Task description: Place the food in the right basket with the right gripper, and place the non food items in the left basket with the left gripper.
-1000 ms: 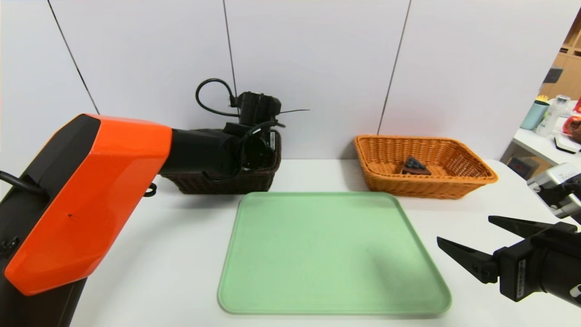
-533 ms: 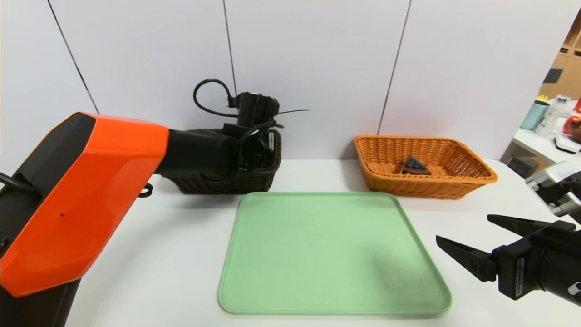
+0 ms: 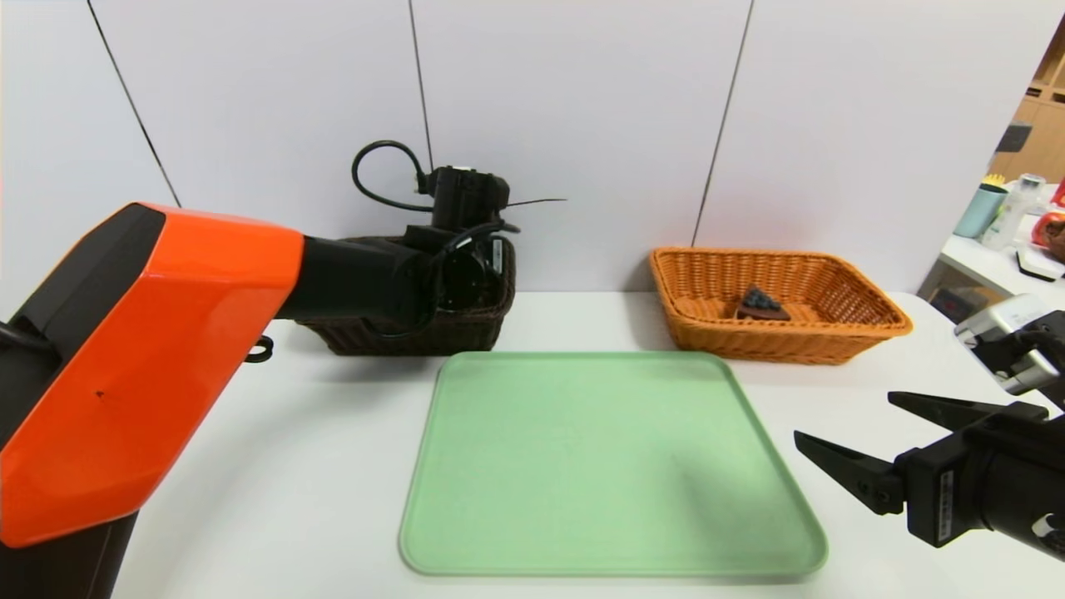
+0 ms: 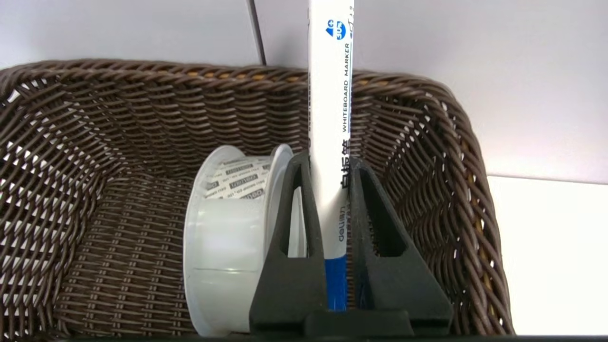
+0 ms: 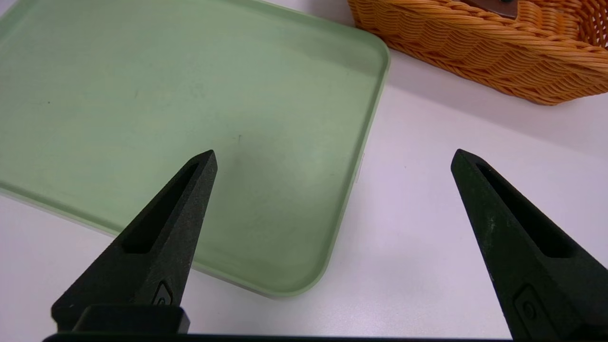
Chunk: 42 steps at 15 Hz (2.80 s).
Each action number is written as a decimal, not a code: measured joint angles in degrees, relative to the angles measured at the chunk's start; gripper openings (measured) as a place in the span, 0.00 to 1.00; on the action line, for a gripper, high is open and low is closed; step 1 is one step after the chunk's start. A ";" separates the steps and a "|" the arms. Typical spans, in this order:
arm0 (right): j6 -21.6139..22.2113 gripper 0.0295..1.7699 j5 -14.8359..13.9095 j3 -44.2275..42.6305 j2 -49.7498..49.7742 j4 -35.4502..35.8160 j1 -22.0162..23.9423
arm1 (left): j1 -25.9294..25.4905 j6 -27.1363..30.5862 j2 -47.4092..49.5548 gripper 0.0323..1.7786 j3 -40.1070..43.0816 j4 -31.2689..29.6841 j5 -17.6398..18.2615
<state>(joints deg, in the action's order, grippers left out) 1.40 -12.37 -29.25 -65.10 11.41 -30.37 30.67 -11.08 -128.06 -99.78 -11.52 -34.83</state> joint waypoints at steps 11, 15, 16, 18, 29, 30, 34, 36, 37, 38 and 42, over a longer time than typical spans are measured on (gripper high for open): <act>0.07 0.96 -0.13 -0.02 -0.15 0.02 -0.37 | 0.00 0.63 0.17 0.61 0.59 -1.15 -0.01; 0.09 0.96 -0.16 0.17 -0.13 0.00 -0.37 | 0.13 0.59 1.51 0.76 2.32 -2.62 -0.69; 0.16 0.96 -0.18 0.30 -0.11 0.00 -0.37 | 0.37 0.67 2.73 0.78 3.73 -3.39 -0.74; 0.13 0.96 -0.18 0.34 -0.04 0.02 -0.37 | 0.96 1.06 6.34 0.82 8.19 -4.66 -0.83; 0.16 0.96 -7.08 1.68 3.58 -0.72 0.57 | 1.90 2.99 39.97 0.92 48.37 -12.46 -4.52; 0.13 0.96 -7.78 1.99 4.71 -0.96 0.68 | 1.85 3.25 43.39 0.93 51.02 -12.42 -5.24; 0.09 0.96 -10.14 3.47 9.86 -4.39 2.62 | -1.13 7.14 55.66 0.94 60.73 -12.48 -6.31; -0.26 0.96 -10.42 4.58 12.76 -5.27 5.45 | -5.27 8.91 61.48 0.94 64.23 -12.57 -6.27; -0.89 0.96 -10.36 5.11 14.14 -5.33 7.24 | -7.77 9.57 64.43 0.94 66.02 -12.59 -6.23; -1.61 0.96 -10.17 5.71 15.49 -5.19 9.20 | -10.23 9.98 67.12 0.94 67.73 -12.59 -6.10; -4.53 0.96 -9.84 9.41 21.97 -4.41 16.84 | -19.59 11.59 78.56 0.95 75.09 -12.54 -3.45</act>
<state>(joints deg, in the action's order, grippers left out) -3.13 -22.21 -19.83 -43.13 7.00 -13.53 11.08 0.51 -49.51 -24.69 -24.06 -38.28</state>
